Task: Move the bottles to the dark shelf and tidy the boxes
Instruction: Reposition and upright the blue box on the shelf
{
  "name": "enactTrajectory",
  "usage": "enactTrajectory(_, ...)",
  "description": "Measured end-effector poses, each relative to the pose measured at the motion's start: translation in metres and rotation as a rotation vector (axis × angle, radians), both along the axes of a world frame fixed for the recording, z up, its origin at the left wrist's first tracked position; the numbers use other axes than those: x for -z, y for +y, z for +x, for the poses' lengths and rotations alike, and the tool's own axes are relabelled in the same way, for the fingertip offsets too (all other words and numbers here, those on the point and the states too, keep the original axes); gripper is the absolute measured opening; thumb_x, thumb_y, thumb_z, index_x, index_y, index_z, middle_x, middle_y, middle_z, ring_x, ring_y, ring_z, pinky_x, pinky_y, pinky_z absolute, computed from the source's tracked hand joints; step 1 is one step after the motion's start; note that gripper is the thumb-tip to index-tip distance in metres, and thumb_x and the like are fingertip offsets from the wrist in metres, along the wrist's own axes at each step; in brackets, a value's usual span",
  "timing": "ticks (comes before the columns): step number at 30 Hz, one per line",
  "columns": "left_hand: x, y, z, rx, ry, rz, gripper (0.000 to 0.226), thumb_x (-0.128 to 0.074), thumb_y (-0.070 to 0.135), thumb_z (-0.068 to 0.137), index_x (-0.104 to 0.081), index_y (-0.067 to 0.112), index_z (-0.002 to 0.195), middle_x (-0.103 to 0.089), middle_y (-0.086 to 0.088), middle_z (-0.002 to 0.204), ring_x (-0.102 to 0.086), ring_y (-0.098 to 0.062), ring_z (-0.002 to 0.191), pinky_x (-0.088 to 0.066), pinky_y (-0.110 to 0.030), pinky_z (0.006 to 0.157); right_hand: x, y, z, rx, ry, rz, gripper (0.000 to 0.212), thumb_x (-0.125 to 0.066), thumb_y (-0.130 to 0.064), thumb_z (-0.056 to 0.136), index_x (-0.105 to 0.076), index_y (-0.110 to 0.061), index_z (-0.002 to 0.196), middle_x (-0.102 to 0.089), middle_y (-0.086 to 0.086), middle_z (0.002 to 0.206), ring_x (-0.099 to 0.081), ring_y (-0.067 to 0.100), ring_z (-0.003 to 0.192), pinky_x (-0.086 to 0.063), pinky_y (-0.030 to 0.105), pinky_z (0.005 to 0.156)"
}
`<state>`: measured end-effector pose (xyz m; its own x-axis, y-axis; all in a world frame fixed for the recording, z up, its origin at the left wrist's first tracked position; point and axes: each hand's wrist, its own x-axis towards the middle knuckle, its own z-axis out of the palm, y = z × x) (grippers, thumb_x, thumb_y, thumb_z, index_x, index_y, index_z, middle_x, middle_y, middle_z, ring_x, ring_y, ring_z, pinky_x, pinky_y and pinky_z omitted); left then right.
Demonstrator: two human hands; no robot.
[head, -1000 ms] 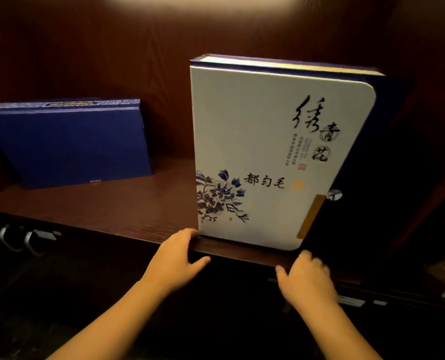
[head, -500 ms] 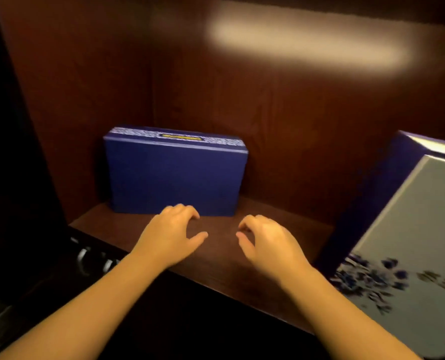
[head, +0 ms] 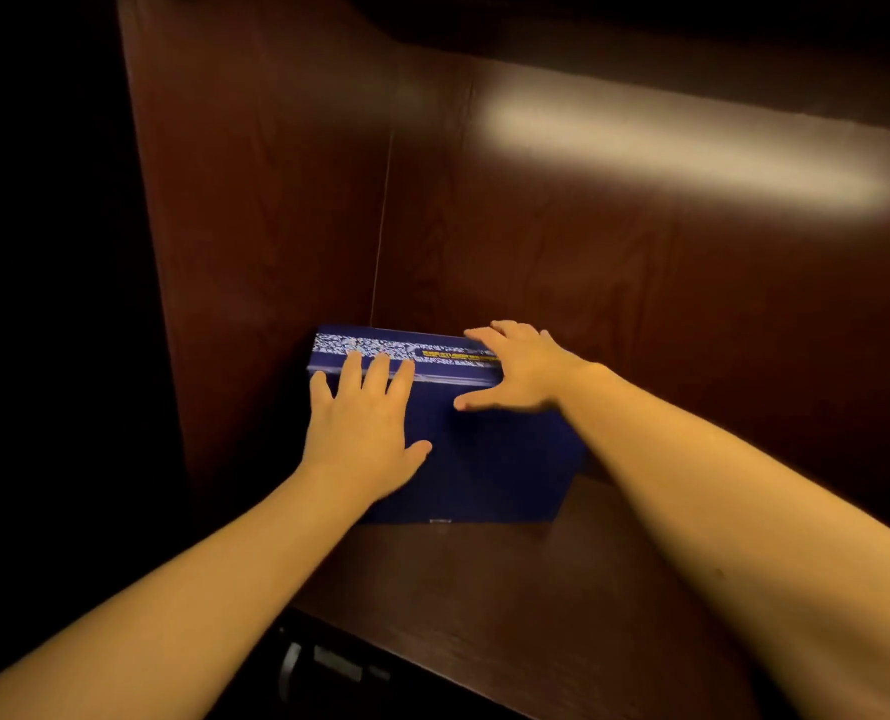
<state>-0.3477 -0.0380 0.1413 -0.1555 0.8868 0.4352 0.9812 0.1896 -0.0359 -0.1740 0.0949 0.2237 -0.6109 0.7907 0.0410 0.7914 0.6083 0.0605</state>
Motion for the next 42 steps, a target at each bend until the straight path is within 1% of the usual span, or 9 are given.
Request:
enactTrajectory(5, 0.004, -0.005, 0.001, 0.039, -0.087, 0.037, 0.094, -0.051, 0.069, 0.084, -0.016, 0.021, 0.155, -0.020, -0.010, 0.161, -0.009, -0.036, 0.147, -0.022, -0.054, 0.115, 0.010, 0.023, -0.018, 0.063, -0.022, -0.184, 0.125, -0.066, -0.087, 0.055, -0.008, -0.041, 0.156, -0.013, 0.005, 0.164, -0.011, 0.031, 0.150, 0.000, 0.063, 0.117)
enactTrajectory(9, 0.004, -0.015, 0.003, 0.048, -0.131, 0.160, 0.066, -0.052, 0.064, 0.085, -0.049, 0.019, 0.132, -0.046, -0.005, 0.134, -0.039, -0.025, 0.121, -0.045, -0.036, 0.090, 0.005, 0.025, -0.024, 0.071, 0.007, -0.170, 0.130, -0.067, -0.093, 0.040, -0.016, -0.047, 0.150, -0.034, 0.004, 0.146, -0.034, 0.034, 0.134, -0.026, 0.055, 0.113)
enactTrajectory(13, -0.006, -0.017, 0.005, 0.002, -0.448, 0.117, 0.058, -0.046, 0.061, 0.091, -0.050, 0.016, 0.127, -0.050, -0.004, 0.122, -0.048, -0.022, 0.108, -0.039, -0.029, 0.077, 0.003, 0.016, -0.023, 0.141, 0.029, -0.206, 0.137, -0.067, -0.096, 0.028, -0.020, -0.048, 0.148, -0.037, 0.003, 0.138, -0.042, 0.033, 0.126, -0.042, 0.053, 0.102)
enactTrajectory(17, -0.030, -0.010, 0.014, -0.126, -0.775, -0.041, 0.072, -0.040, 0.068, 0.091, -0.046, 0.009, 0.132, -0.051, -0.011, 0.130, -0.054, -0.027, 0.110, -0.037, -0.032, 0.075, 0.001, -0.004, -0.013, 0.229, 0.008, -0.210, 0.134, -0.060, -0.099, 0.033, -0.020, -0.046, 0.150, -0.035, 0.008, 0.141, -0.038, 0.035, 0.128, -0.039, 0.057, 0.104)
enactTrajectory(23, -0.057, 0.008, 0.037, -0.086, -1.213, -0.234, 0.086, -0.042, 0.080, 0.078, -0.052, 0.015, 0.133, -0.055, -0.002, 0.111, -0.059, -0.021, 0.092, -0.059, -0.037, 0.073, -0.010, -0.047, 0.015, 0.326, -0.098, -0.244, 0.134, -0.040, -0.105, 0.042, -0.012, -0.040, 0.156, -0.028, 0.016, 0.150, -0.029, 0.038, 0.135, -0.037, 0.055, 0.103)
enactTrajectory(30, -0.081, 0.034, 0.059, 0.082, -1.102, -0.434, 0.079, -0.059, 0.079, 0.074, -0.059, 0.013, 0.118, -0.051, 0.001, 0.116, -0.059, -0.023, 0.095, -0.059, -0.035, 0.061, 0.001, -0.121, 0.039, 0.491, -0.015, -0.167, 0.139, -0.014, -0.106, 0.049, -0.030, -0.013, 0.151, -0.041, 0.014, 0.138, -0.037, 0.033, 0.125, -0.040, 0.049, 0.096)
enactTrajectory(33, -0.098, 0.046, 0.082, 0.130, -0.858, -0.577, 0.066, -0.067, 0.081, 0.064, -0.061, 0.019, 0.088, -0.054, 0.004, 0.092, -0.057, -0.015, 0.078, -0.047, -0.032, 0.061, -0.002, -0.151, 0.041, 0.454, 0.010, -0.185, 0.117, -0.019, -0.092, 0.075, -0.031, -0.003, 0.150, -0.042, 0.024, 0.139, -0.038, 0.038, 0.123, -0.033, 0.044, 0.098)
enactTrajectory(38, -0.107, 0.063, 0.126, 0.184, -0.516, -0.792, 0.088, -0.078, 0.080, 0.045, -0.064, 0.019, 0.107, -0.062, 0.000, 0.113, -0.060, -0.022, 0.094, -0.048, -0.036, 0.086, -0.013, -0.182, 0.059, 0.305, 0.128, -0.334, 0.072, -0.039, -0.069, 0.090, -0.042, -0.015, 0.137, -0.044, 0.019, 0.137, -0.048, 0.035, 0.115, -0.042, 0.043, 0.093)
enactTrajectory(42, -0.103, 0.073, 0.141, 0.256, -0.344, -0.753, 0.060, -0.073, 0.071, 0.049, -0.062, 0.021, 0.081, -0.066, -0.001, 0.105, -0.058, -0.014, 0.073, -0.044, -0.031, 0.061, -0.025, -0.170, 0.101, 0.186, 0.126, -0.162, 0.032, -0.053, -0.047, 0.086, -0.060, -0.024, 0.105, -0.068, 0.001, 0.100, -0.060, 0.024, 0.089, -0.051, 0.037, 0.079)
